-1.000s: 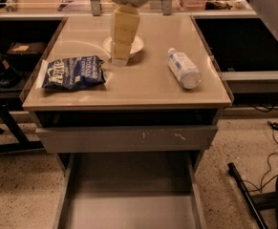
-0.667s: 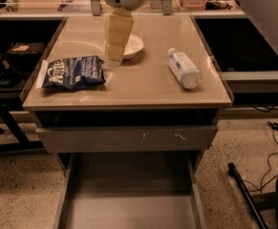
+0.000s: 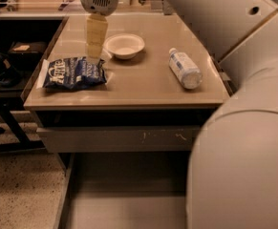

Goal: Place blue chip bag into middle drawer

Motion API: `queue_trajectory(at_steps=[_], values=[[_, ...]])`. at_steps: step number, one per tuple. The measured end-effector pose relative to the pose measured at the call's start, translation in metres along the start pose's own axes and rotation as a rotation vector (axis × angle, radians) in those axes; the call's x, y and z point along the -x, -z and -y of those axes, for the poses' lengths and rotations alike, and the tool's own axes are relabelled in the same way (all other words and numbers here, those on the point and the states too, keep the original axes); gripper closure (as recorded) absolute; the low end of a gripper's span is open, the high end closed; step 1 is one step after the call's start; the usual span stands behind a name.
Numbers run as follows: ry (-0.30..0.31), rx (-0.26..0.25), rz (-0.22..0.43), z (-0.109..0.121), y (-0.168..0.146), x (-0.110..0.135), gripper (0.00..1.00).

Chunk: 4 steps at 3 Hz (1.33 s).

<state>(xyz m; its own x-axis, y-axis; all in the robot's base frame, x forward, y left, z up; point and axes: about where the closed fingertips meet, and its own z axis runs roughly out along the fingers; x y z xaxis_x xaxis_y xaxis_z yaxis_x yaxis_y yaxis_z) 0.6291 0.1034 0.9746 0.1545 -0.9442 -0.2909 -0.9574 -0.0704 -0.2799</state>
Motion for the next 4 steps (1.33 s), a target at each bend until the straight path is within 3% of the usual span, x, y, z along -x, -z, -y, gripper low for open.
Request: queue_trajectory(at_steps=[1, 2, 4], values=[[-0.011, 0.043, 0.005, 0.013, -0.035, 0.009, 0.0], [-0.011, 0.04, 0.009, 0.015, -0.039, 0.011, 0.0], [-0.028, 0.15, 0.025, 0.014, -0.101, 0.018, 0.0]])
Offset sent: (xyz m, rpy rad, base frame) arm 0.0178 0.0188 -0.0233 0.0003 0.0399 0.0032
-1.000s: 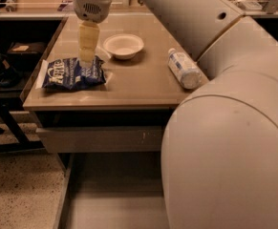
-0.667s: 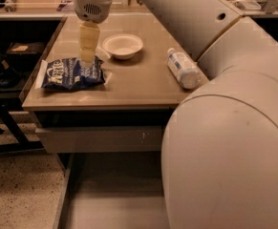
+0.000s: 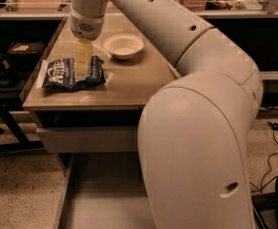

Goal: Place blue chip bag into middle drawer

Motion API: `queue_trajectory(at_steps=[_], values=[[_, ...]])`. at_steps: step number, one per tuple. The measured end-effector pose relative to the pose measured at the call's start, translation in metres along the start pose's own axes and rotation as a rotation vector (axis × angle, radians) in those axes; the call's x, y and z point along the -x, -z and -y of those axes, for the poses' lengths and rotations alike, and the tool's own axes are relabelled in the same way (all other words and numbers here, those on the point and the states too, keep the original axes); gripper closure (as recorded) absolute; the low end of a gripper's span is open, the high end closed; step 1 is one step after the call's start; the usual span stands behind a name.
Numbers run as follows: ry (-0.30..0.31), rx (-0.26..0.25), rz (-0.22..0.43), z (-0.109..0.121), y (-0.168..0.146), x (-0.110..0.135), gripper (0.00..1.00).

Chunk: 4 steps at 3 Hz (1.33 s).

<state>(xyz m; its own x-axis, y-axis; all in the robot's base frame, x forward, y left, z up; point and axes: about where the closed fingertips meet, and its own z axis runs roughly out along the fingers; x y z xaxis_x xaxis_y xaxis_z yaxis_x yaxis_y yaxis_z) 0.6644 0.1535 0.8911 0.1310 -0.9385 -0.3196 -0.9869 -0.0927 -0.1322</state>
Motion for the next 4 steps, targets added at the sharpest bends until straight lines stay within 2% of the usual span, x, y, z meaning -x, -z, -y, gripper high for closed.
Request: queue_trajectory(at_steps=[2, 3, 4], values=[[-0.041, 0.105, 0.033, -0.008, -0.054, 0.005, 0.0], [-0.046, 0.139, 0.048, -0.015, -0.07, 0.009, 0.0], [-0.051, 0.102, 0.038, -0.019, -0.074, 0.011, 0.18]])
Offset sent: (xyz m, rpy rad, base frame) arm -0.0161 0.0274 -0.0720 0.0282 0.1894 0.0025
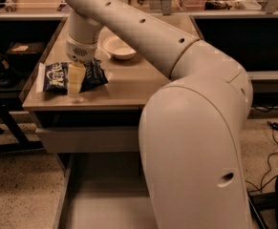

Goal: Place blue chip bag into middle drawer

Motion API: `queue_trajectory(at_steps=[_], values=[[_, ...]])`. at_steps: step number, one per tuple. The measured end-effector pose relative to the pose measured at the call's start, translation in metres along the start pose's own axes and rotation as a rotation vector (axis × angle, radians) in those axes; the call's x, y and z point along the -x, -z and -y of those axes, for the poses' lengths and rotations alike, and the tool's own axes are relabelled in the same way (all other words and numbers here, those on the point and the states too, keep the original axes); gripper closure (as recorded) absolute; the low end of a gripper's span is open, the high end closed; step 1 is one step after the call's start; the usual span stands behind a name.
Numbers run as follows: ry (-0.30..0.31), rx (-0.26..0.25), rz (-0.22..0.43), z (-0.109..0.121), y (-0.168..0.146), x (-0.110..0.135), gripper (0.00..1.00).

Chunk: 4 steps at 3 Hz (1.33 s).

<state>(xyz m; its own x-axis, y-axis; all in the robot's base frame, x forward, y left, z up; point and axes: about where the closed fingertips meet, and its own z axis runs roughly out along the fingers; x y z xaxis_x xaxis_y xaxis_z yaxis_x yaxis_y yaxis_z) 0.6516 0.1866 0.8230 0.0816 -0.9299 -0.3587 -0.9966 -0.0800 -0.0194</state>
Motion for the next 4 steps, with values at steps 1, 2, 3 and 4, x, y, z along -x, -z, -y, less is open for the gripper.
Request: queue_trajectory(at_steps=[1, 2, 3, 4], values=[[0.0, -0.003, -0.001, -0.0003, -0.0004, 0.0001, 0.41], [0.0, -0.003, -0.001, -0.0003, -0.0005, 0.0001, 0.65], [0.0, -0.003, -0.001, -0.0003, -0.0004, 0.0001, 0.88], [0.0, -0.003, -0.002, -0.0003, 0.003, 0.0013, 1.0]])
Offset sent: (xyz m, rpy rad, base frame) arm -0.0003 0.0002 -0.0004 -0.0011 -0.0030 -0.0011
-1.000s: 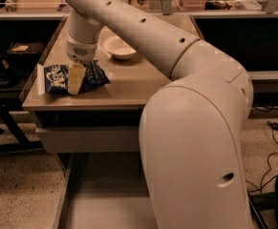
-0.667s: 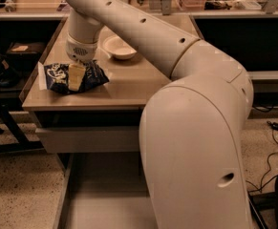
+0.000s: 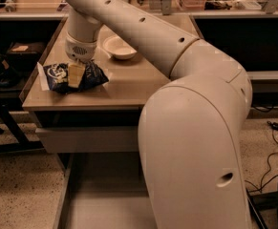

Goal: Place blue chip bag into middle drawer

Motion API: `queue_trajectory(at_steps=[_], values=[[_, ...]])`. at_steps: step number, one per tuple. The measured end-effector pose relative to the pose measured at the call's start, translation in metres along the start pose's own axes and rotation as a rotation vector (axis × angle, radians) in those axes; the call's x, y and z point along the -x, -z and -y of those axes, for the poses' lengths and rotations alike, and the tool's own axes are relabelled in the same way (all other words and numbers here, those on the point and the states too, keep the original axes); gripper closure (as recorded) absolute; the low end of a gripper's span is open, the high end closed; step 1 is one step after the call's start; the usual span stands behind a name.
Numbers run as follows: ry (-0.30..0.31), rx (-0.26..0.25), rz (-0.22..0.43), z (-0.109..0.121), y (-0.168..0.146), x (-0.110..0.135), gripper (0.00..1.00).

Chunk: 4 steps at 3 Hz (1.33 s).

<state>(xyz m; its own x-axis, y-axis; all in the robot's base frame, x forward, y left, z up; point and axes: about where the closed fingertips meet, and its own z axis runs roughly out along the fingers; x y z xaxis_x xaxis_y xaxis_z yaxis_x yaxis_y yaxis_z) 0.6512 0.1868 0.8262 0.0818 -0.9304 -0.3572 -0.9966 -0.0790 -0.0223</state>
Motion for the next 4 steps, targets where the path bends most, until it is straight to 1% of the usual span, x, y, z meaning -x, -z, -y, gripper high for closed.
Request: queue_trajectory(at_steps=[1, 2, 3, 4], values=[[-0.043, 0.015, -0.03, -0.03, 0.022, -0.012, 1.0], [-0.122, 0.013, -0.064, -0.074, 0.047, -0.031, 1.0], [-0.184, 0.016, -0.094, -0.115, 0.066, -0.047, 1.0], [-0.21, 0.047, -0.096, -0.153, 0.079, -0.058, 1.0]])
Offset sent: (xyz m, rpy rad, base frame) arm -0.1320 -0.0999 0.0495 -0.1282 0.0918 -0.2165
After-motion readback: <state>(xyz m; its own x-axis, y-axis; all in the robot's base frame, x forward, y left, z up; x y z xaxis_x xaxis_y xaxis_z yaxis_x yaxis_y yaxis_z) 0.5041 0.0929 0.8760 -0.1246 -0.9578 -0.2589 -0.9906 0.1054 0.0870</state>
